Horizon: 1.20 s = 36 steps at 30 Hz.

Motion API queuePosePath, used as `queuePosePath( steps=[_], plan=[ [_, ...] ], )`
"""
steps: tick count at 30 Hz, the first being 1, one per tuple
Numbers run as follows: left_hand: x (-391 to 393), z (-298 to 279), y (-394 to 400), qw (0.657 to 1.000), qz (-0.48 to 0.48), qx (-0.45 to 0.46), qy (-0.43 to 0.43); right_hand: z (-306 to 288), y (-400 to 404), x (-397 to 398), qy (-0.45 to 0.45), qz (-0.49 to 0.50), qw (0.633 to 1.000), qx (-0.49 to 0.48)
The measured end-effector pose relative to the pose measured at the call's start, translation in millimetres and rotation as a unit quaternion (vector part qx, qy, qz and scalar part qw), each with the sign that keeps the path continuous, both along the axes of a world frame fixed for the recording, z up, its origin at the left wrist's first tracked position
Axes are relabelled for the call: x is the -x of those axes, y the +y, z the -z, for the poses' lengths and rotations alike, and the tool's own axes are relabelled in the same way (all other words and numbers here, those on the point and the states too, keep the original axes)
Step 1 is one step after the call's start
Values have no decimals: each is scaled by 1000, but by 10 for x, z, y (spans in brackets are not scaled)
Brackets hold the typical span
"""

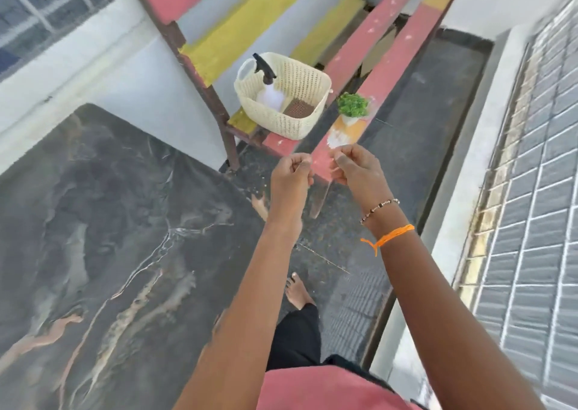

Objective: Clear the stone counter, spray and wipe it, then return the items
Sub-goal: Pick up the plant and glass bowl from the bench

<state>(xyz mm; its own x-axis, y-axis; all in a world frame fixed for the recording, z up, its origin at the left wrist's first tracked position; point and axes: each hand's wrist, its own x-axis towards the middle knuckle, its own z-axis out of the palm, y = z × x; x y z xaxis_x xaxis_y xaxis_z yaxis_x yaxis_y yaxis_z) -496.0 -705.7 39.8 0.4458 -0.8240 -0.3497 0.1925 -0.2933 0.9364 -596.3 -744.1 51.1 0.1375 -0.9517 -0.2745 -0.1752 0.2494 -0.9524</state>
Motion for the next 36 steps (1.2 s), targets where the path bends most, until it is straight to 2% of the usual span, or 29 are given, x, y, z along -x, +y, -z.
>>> queuePosePath(
  steps=[4,8,16,20,25,31,36],
  plan=[
    [201,161,-783,998,58,-31,-1,203,-761,260,12,37,999,-16],
    [318,371,-1355,992,97,-77,-21,414,-1403,456,-14,81,994,-70],
    [342,1183,-2528,970,104,-221,-22,1293,-3004,671,-15,67,976,-206],
    [442,1591,-2995,961,59,-271,1,1772,-3742,846,49,55,966,-246],
    [628,2157,-3429,939,21,-344,-14,2393,-4422,908,143,38,953,-263],
    [659,2716,-3786,942,-2,-331,-51,3001,-4765,899,264,-13,935,-237],
    [606,2966,-3877,948,25,-305,-91,3182,-4767,915,292,-61,930,-215]
  ],
)
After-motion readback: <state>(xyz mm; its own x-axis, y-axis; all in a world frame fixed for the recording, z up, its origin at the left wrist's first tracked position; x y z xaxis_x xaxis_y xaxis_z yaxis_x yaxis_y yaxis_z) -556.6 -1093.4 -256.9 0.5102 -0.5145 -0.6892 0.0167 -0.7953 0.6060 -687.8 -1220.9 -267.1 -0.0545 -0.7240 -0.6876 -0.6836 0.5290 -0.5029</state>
